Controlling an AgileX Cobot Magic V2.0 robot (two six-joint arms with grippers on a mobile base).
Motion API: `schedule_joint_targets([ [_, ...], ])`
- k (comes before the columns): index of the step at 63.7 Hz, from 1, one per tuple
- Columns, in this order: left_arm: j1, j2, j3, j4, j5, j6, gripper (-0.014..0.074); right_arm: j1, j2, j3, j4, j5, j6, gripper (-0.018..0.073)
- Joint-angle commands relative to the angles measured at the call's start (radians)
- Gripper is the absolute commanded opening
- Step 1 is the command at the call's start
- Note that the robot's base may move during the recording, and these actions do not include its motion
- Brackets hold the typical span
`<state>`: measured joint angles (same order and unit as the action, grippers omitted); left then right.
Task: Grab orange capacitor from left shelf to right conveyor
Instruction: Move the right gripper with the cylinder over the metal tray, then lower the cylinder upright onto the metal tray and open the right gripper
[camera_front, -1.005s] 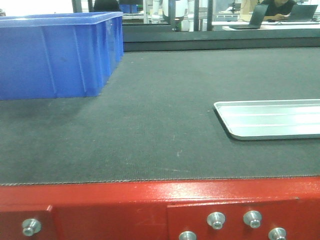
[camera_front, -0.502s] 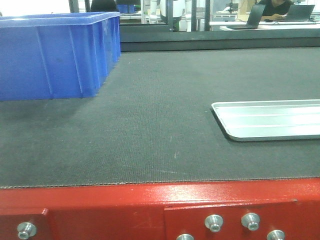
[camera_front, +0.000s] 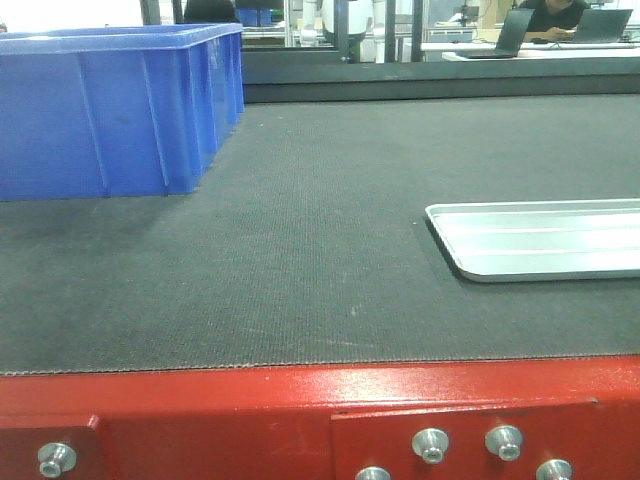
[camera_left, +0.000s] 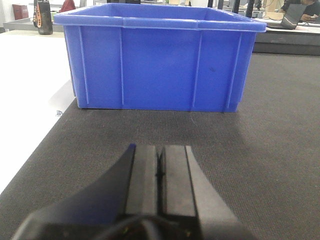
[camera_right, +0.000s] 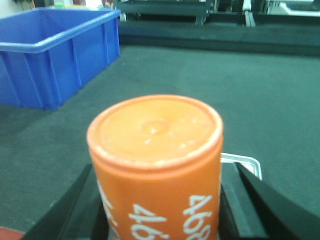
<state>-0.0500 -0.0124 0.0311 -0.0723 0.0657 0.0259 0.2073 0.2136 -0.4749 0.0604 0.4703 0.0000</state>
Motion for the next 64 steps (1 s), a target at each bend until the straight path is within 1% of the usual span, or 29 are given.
schedule_joint_targets([
  [1,0.000,-0.012,-0.004,-0.002,-0.090,-0.001,-0.0127,-0.005,0.125,-0.050,-0.004,-0.185,0.000,0.0172],
  [17,0.000,-0.012,-0.004,-0.002,-0.090,-0.001,-0.0127,-0.005,0.545,-0.142,-0.004,-0.463,0.000,0.0172],
  [30,0.000,-0.012,-0.004,-0.002,-0.090,-0.001,-0.0127,-0.007,0.804,-0.125,-0.004,-0.744,0.000,0.0172],
  [36,0.000,-0.012,-0.004,-0.002,-0.090,-0.001,-0.0127,-0.026,0.890,-0.107,-0.004,-0.857,0.000,0.0172],
  [46,0.000,-0.012,-0.004,-0.002,-0.090,-0.001,-0.0127,-0.085,1.017,-0.078,-0.004,-1.003,0.000,0.0172],
  [54,0.000,-0.012,-0.004,-0.002,-0.090,-0.001,-0.0127,-0.132,1.102,-0.048,-0.004,-1.076,0.000,0.0172],
  [60,0.000,-0.012,-0.004,-0.002,-0.090,-0.001,-0.0127,-0.147,1.156,-0.026,-0.011,-1.119,0.000,0.0172],
  [64,0.000,-0.012,-0.004,-0.002,-0.090,-0.001,-0.0127,-0.147,1.190,-0.014,-0.045,-1.164,0.000,0.0172],
])
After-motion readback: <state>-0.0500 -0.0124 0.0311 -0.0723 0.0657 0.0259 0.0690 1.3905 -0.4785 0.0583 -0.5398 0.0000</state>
